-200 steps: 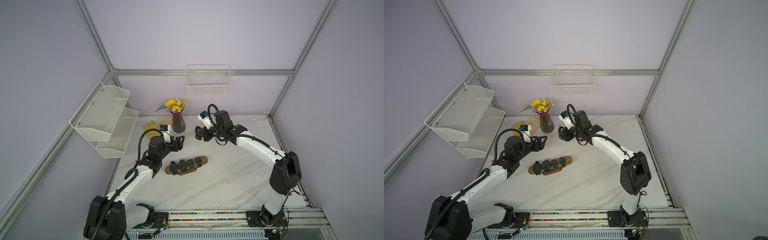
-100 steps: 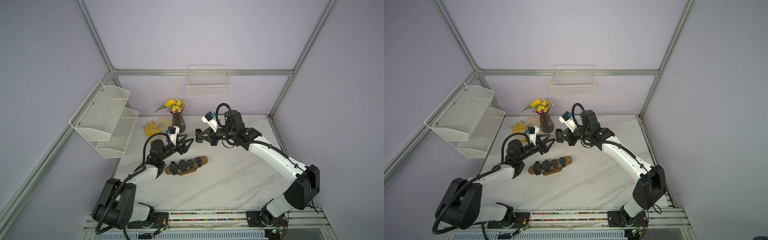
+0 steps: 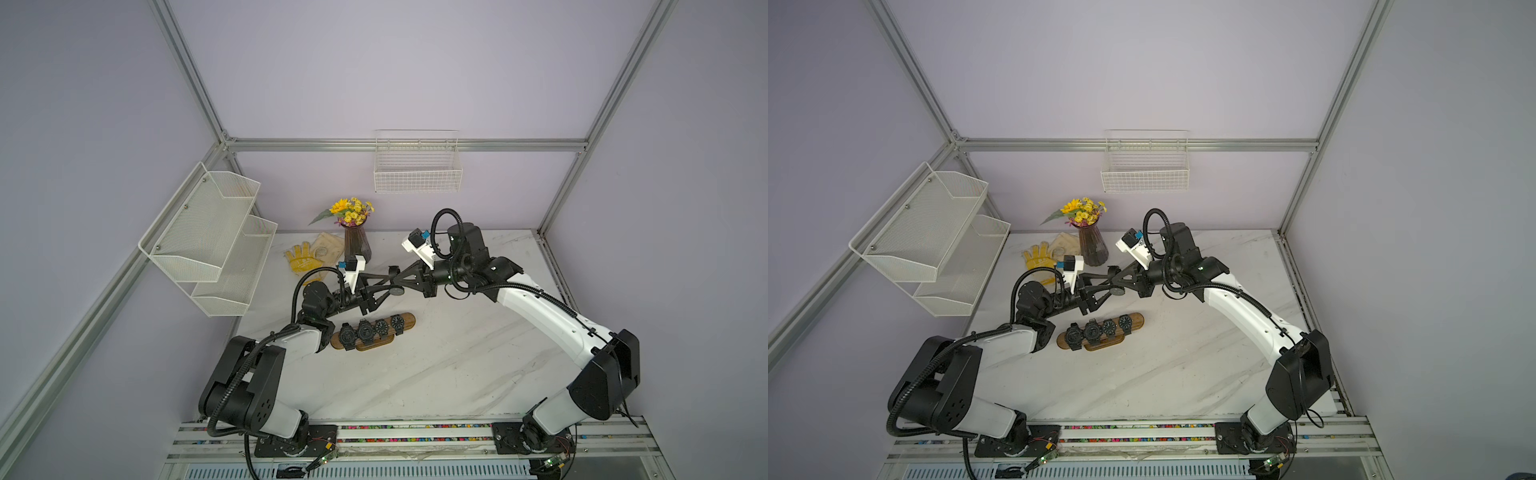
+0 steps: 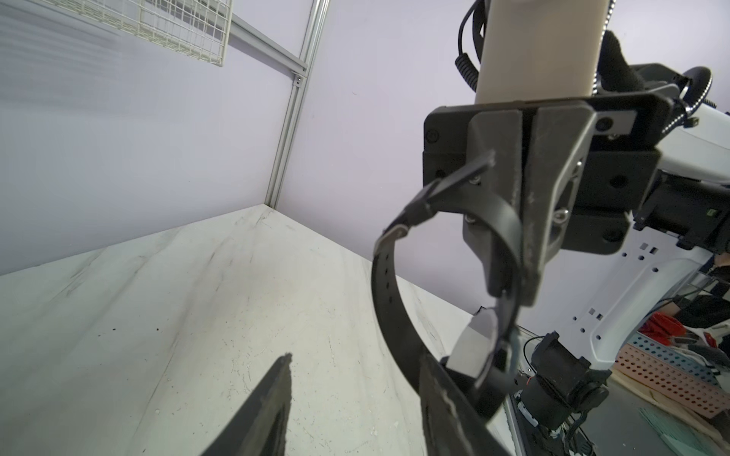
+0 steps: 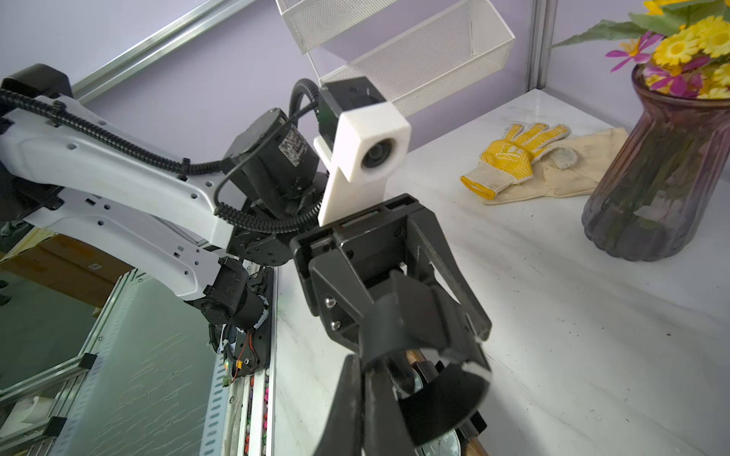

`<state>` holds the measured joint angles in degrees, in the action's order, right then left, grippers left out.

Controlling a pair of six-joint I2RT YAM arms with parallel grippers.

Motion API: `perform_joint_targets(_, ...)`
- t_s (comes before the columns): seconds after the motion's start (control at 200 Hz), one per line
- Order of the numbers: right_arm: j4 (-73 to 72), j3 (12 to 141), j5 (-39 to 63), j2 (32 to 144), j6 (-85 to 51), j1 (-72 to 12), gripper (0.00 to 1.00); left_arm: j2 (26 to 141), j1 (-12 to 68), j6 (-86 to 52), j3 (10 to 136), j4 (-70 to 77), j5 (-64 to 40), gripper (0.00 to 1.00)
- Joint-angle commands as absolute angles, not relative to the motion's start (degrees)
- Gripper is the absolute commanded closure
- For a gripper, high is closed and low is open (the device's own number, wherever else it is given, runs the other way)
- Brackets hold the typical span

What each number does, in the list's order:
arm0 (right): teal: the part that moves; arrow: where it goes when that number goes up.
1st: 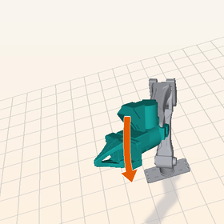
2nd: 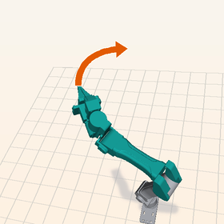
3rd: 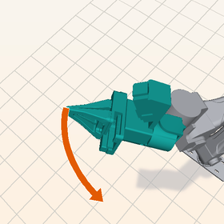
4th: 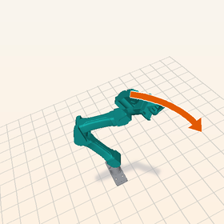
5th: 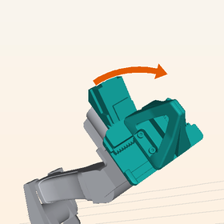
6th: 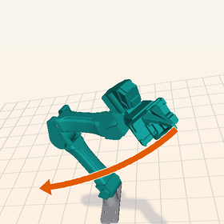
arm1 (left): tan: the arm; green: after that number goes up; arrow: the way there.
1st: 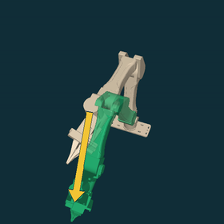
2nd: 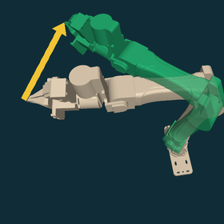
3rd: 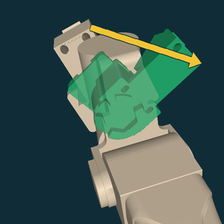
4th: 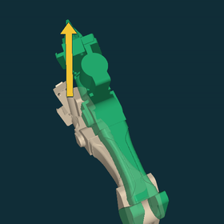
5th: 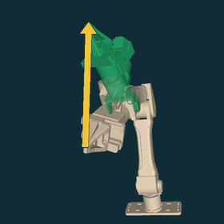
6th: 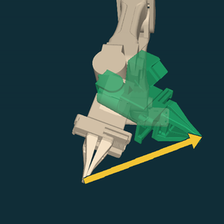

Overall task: Place watch on stand
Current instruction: Pick up the watch at the center of the board.

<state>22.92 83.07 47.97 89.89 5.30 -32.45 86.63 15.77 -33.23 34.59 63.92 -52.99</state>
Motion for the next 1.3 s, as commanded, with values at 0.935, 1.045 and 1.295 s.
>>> perform_joint_targets(0.935,21.41,81.0,45.22,89.42,8.38,-32.16,1.0,87.32,18.11,-39.84,40.6,69.53,-59.36,0.95)
perform_joint_targets(1.045,19.89,79.56,42.39,88.17,7.53,-32.15,1.0,85.48,17.76,-35.88,40.69,62.15,-56.04,1.0)
perform_joint_targets(1.295,13.68,74.22,33.16,83.15,5.89,-32.17,0.78,81.41,17.59,-26.99,42.16,43.71,-43.56,1.0)
